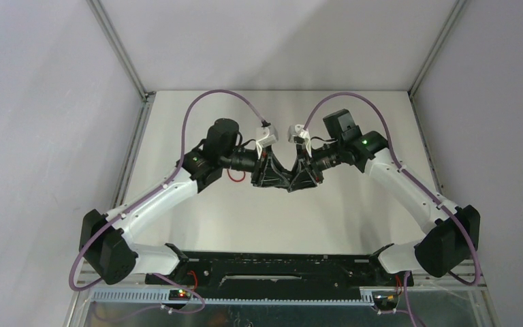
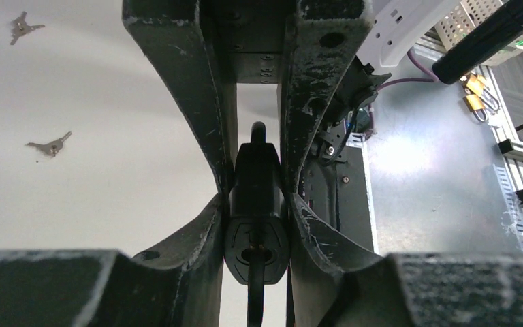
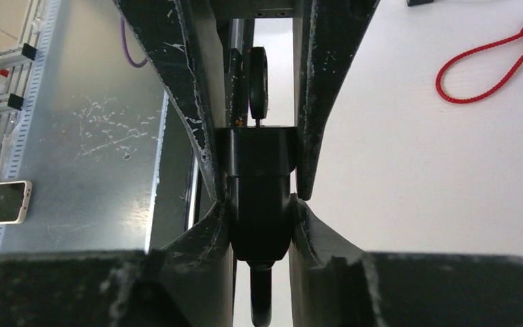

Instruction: Unlock with the key

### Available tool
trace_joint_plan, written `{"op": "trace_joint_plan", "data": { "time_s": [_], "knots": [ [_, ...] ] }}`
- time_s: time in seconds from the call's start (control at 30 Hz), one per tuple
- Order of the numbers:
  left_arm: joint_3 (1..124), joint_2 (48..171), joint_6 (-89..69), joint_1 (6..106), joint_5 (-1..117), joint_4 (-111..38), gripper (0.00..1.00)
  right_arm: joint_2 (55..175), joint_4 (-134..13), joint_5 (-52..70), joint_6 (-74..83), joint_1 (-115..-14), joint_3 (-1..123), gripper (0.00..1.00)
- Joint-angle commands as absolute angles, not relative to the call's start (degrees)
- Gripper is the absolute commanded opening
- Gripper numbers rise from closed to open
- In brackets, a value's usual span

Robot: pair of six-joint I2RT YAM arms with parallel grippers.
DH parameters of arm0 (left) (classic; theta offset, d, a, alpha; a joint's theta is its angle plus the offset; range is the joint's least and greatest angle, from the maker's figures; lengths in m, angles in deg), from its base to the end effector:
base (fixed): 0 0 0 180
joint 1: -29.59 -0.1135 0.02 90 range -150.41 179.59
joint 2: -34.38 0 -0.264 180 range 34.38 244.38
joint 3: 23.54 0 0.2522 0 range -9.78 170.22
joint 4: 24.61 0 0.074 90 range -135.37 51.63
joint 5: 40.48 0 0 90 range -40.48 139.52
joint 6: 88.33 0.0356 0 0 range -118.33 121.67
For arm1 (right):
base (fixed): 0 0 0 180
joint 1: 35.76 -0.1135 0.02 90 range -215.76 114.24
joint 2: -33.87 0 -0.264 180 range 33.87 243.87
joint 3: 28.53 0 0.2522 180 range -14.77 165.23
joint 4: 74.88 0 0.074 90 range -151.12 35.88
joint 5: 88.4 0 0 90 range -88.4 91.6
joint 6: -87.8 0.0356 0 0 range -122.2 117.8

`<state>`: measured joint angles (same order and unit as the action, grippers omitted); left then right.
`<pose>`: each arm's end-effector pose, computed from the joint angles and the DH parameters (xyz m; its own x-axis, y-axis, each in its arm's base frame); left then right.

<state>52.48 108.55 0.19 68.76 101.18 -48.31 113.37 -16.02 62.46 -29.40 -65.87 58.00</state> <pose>0.2066 -0.2043 0.3399 -0.3131 0.2345 -0.9203 0.9484 0.0272 -0.3158 0.2254 0.1667 0.3321 -0.2798 -0.4196 -0.8635 -0.9434 -0.0465 0.3283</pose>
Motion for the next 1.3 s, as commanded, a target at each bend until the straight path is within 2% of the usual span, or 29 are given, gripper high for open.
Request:
{"op": "trace_joint_plan", "data": {
  "time_s": [0.0,0.07,0.27,0.37,0.43,0.53,0.73,0.97,1.27],
  "knots": [
    [52.1,107.3,1.2,68.8,101.8,-44.8,0.1,112.3,-17.0,65.4,-29.0,-65.4,58.2,0.0],
    [52.9,107.5,1.9,68.7,101.0,-46.0,0.24,112.3,-16.4,65.6,-29.6,-65.5,58.2,0.0],
    [57.9,107.7,10.3,67.8,97.9,-55.6,0.58,112.1,-13.3,65.3,-32.1,-65.4,57.9,0.0],
    [60.6,107.3,15.3,67.0,96.6,-61.2,0.68,111.3,-13.8,64.8,-32.2,-65.3,56.4,0.0],
    [62.7,106.9,19.6,66.9,95.8,-65.2,0.72,110.8,-14.3,64.8,-32.0,-64.9,55.5,0.0],
    [64.9,106.9,25.1,66.9,94.6,-70.7,0.72,110.6,-14.6,64.9,-31.7,-64.5,55.2,0.0],
    [69.0,108.6,35.7,68.7,90.1,-82.3,0.67,111.0,-15.1,66.1,-31.0,-64.0,55.1,0.0],
    [67.1,108.1,42.7,76.2,79.8,-81.7,0.64,112.0,-15.3,67.5,-30.3,-63.9,55.2,0.0],
    [66.5,109.3,43.1,79.3,75.5,-79.8,0.51,112.1,-14.9,67.5,-30.6,-63.8,55.1,0.0]
  ]
}}
